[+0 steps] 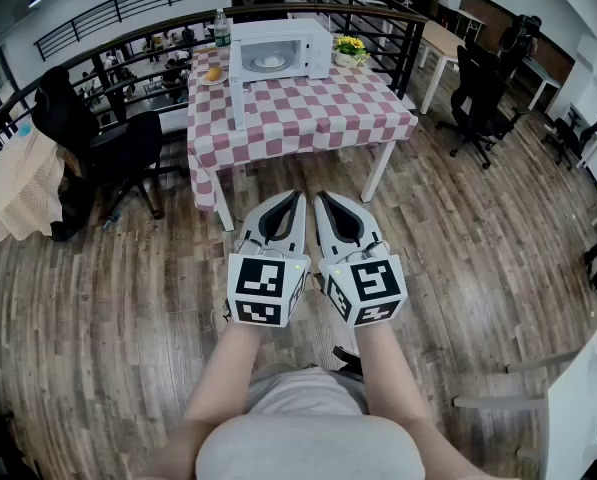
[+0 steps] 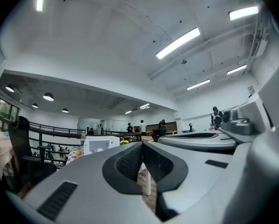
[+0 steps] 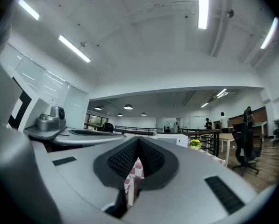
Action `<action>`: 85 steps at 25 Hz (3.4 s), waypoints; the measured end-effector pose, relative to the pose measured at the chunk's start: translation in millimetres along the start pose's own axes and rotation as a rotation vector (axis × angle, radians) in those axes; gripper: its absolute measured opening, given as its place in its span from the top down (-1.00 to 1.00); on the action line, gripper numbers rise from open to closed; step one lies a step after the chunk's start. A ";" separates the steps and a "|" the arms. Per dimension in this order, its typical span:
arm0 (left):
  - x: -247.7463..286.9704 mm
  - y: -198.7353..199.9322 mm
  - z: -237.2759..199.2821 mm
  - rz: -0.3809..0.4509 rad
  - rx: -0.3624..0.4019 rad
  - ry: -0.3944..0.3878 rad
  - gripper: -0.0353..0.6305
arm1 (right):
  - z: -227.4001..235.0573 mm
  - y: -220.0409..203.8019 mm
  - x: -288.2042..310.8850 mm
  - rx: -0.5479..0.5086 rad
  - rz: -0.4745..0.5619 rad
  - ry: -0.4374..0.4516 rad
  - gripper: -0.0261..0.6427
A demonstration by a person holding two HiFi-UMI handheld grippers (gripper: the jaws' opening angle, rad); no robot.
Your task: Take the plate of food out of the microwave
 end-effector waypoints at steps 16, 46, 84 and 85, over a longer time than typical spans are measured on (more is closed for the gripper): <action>9.0 -12.9 -52.3 -0.012 -0.046 0.009 0.88 | -17.4 -17.3 50.7 0.016 -0.031 -0.015 0.86; 214.3 -65.7 -131.9 -0.051 -0.054 0.152 0.88 | 135.0 -83.6 211.7 0.028 -0.064 0.108 0.86; 427.0 -127.2 -190.5 -0.084 -0.044 0.264 0.88 | 296.9 -158.5 372.6 0.139 -0.057 0.191 0.86; 433.8 -129.5 -194.3 -0.087 -0.044 0.264 0.88 | 300.5 -161.4 378.4 0.138 -0.059 0.194 0.86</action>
Point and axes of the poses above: the fingertips, and each gripper's own axes: x forward along the fingers, z to its right, y out of its top, the point moved 1 cm from there along -x, backward along the fingers, and after that the axes turned 8 degrees about z, right-handed, at the moved point
